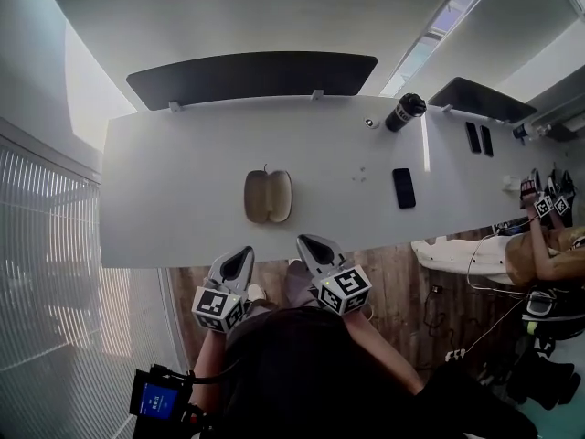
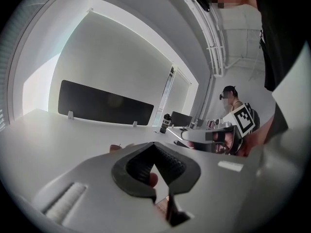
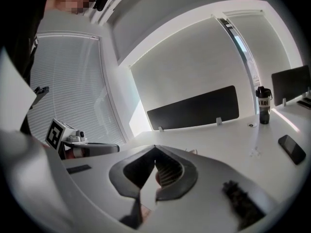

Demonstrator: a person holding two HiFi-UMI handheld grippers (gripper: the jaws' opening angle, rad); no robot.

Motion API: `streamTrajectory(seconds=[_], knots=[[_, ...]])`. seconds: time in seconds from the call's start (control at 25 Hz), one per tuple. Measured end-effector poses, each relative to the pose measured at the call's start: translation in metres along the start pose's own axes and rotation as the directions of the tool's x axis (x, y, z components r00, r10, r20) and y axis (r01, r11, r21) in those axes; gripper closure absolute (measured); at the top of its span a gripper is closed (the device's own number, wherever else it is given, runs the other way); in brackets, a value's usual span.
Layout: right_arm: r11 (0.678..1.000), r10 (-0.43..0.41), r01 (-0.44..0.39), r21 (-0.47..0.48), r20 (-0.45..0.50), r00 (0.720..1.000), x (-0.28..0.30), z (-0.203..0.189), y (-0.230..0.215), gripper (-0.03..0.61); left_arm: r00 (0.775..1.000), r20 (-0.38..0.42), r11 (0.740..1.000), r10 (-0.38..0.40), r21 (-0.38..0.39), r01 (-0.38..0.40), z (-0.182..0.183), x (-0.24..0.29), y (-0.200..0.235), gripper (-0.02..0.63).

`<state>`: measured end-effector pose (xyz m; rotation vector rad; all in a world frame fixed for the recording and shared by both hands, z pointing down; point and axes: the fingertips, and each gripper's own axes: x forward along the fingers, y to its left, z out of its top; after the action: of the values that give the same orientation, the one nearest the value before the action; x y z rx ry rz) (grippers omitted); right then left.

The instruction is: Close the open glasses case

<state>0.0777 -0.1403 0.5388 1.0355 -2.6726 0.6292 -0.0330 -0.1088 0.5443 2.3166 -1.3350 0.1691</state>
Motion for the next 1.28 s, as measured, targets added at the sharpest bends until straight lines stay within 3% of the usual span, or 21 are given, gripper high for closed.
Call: streamTrajectory(seconds=[0.52, 0.8, 0.96, 1.16, 1.28], knots=[[0.997, -0.011, 0.008, 0.077, 0.031, 0.999, 0.008, 0.009, -0.068, 0.574, 0.998, -0.070, 1.000, 0.007, 0.000, -0.007, 0.003, 0.050, 0.003, 0.609], [0.992, 0.024, -0.023, 0.120, -0.011, 1.000, 0.020, 0.002, -0.112, 0.574, 0.995, -0.080, 0.992, 0.053, -0.114, -0.062, 0.010, 0.067, 0.003, 0.609], [0.993, 0.002, 0.000, 0.121, -0.019, 1.000, 0.024, 0.008, -0.128, 0.574, 0.988, -0.152, 0.983, 0.008, -0.179, -0.036, -0.012, 0.071, 0.014, 0.609], [0.991, -0.057, 0.064, 0.117, -0.060, 0.997, 0.041, 0.000, -0.144, 0.574, 0.984, -0.175, 0.961, -0.019, -0.274, -0.030, -0.031, 0.083, 0.060, 0.609], [0.989, -0.082, 0.092, 0.118, -0.088, 0.993, 0.033, -0.004, -0.138, 0.574, 0.981, -0.189, 0.933, -0.052, -0.359, -0.019, -0.037, 0.083, 0.064, 0.609]])
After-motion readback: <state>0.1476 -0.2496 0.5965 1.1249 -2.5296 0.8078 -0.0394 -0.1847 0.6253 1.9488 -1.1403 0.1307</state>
